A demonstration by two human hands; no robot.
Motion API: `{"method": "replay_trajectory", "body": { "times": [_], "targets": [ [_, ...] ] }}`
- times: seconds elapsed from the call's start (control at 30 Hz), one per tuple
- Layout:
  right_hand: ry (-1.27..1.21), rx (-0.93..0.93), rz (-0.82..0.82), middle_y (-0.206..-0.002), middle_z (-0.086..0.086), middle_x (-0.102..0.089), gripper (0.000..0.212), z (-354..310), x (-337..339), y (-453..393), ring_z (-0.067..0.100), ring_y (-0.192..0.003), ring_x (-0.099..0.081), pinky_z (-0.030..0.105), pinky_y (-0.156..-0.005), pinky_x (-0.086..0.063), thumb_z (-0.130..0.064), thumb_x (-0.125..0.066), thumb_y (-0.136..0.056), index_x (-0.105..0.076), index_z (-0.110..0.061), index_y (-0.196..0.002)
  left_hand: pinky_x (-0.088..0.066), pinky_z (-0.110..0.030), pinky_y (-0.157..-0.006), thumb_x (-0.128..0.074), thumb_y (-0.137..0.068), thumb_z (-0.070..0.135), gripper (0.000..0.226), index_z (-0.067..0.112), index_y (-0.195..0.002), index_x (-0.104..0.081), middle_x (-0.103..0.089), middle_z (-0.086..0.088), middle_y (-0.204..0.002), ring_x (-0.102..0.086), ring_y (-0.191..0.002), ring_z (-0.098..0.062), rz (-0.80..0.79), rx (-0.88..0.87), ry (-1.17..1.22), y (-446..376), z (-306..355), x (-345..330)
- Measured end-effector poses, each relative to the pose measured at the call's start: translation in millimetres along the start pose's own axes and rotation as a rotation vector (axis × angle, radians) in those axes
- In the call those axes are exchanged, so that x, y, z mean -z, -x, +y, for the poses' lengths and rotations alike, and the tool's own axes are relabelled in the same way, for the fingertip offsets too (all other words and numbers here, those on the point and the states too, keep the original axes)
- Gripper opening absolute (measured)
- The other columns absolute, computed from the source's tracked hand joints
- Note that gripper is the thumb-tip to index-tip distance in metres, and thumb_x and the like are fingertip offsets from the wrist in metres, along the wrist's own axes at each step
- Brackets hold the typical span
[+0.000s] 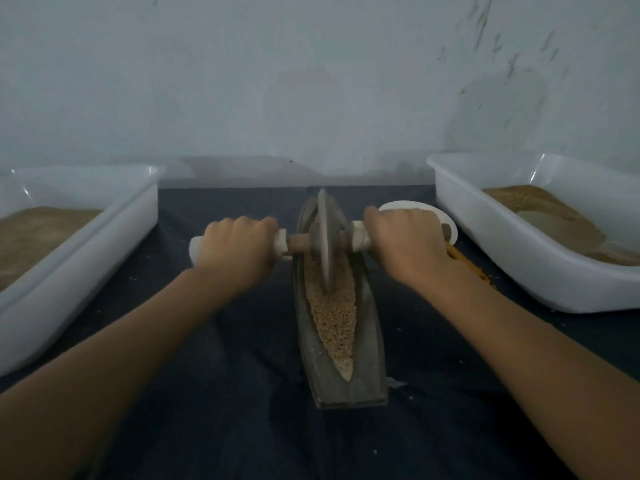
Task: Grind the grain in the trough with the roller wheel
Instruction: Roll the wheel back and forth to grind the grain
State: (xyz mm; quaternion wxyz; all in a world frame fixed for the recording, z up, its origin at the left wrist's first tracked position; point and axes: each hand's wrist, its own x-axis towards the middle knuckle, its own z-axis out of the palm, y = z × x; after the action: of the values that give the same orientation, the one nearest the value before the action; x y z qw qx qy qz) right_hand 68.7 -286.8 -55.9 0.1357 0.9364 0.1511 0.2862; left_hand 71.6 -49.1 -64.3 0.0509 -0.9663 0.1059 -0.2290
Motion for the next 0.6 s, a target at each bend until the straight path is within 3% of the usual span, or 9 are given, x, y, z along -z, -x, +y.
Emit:
{"method": "replay_trajectory", "body": {
  "times": [0.13, 0.2, 0.27, 0.37, 0.43, 0.5, 0.6],
  "targets": [
    [0.035, 0.086, 0.054, -0.061, 0.004, -0.058, 0.033, -1, 38, 54, 0.028, -0.050, -0.054, 0.026, -0.046, -0.023, -0.017, -0.080, -0.059, -0.052, -0.016, -0.076, -0.027, -0.026, -0.046, -0.075, -0.065, 0.034, 0.046, 0.026, -0.070, -0.030, -0.037, 0.010, -0.054, -0.047, -0.042, -0.023, 0.141, -0.159, -0.069, 69, 3, 30],
    [0.013, 0.093, 0.100, -0.051, 0.004, -0.053, 0.041, 0, 52, 71, 0.026, -0.039, -0.049, 0.026, -0.048, -0.019, -0.010, -0.085, -0.042, -0.052, -0.014, -0.067, -0.024, -0.023, -0.044, -0.080, -0.056, 0.035, 0.054, 0.025, -0.069, -0.028, -0.039, 0.008, -0.050, -0.041, -0.034, -0.025, 0.205, -0.239, -0.027, 89, 0, 43],
    [-0.011, 0.082, 0.078, -0.048, 0.003, -0.051, 0.043, 1, 53, 75, 0.026, -0.035, -0.047, 0.027, -0.051, -0.019, -0.012, -0.087, -0.039, -0.053, -0.015, -0.065, -0.021, -0.024, -0.045, -0.080, -0.056, 0.036, 0.053, 0.024, -0.068, -0.030, -0.043, 0.007, -0.049, -0.042, -0.035, -0.026, 0.177, -0.251, -0.027, 93, -4, 45],
    [-0.038, 0.042, 0.035, -0.050, 0.005, -0.053, 0.038, 2, 30, 61, 0.028, -0.040, -0.050, 0.022, -0.046, -0.017, -0.019, -0.086, -0.050, -0.052, -0.014, -0.068, -0.022, -0.027, -0.048, -0.074, -0.068, 0.033, 0.040, 0.024, -0.069, -0.035, -0.041, 0.007, -0.053, -0.046, -0.043, -0.027, 0.105, -0.143, -0.117, 69, 3, 32],
    [-0.046, 0.022, 0.036, -0.059, 0.007, -0.058, 0.029, 2, 7, 39, 0.031, -0.051, -0.055, 0.027, -0.045, -0.025, -0.023, -0.078, -0.066, -0.052, -0.014, -0.075, -0.028, -0.031, -0.054, -0.061, -0.081, 0.036, 0.026, 0.026, -0.076, -0.037, -0.052, 0.003, -0.066, -0.057, -0.062, -0.028, 0.040, -0.033, -0.119, 40, 7, 20],
    [-0.093, -0.019, 0.034, -0.073, 0.009, -0.062, 0.023, 6, -15, 9, 0.033, -0.064, -0.058, 0.033, -0.050, -0.034, -0.027, -0.067, -0.079, -0.047, -0.016, -0.081, -0.032, -0.033, -0.060, -0.056, -0.085, 0.033, 0.014, 0.026, -0.082, -0.044, -0.062, -0.003, -0.084, -0.062, -0.077, -0.032, 0.033, -0.004, -0.106, 7, 7, 10],
    [-0.162, -0.070, 0.017, -0.082, 0.012, -0.064, 0.027, 11, -39, -24, 0.035, -0.073, -0.060, 0.036, -0.056, -0.032, -0.031, -0.060, -0.085, -0.036, -0.019, -0.083, -0.035, -0.035, -0.063, -0.059, -0.084, 0.028, 0.011, 0.021, -0.093, -0.056, -0.065, -0.008, -0.093, -0.062, -0.085, -0.033, 0.005, -0.008, -0.137, -33, 6, 9]
  ]
}}
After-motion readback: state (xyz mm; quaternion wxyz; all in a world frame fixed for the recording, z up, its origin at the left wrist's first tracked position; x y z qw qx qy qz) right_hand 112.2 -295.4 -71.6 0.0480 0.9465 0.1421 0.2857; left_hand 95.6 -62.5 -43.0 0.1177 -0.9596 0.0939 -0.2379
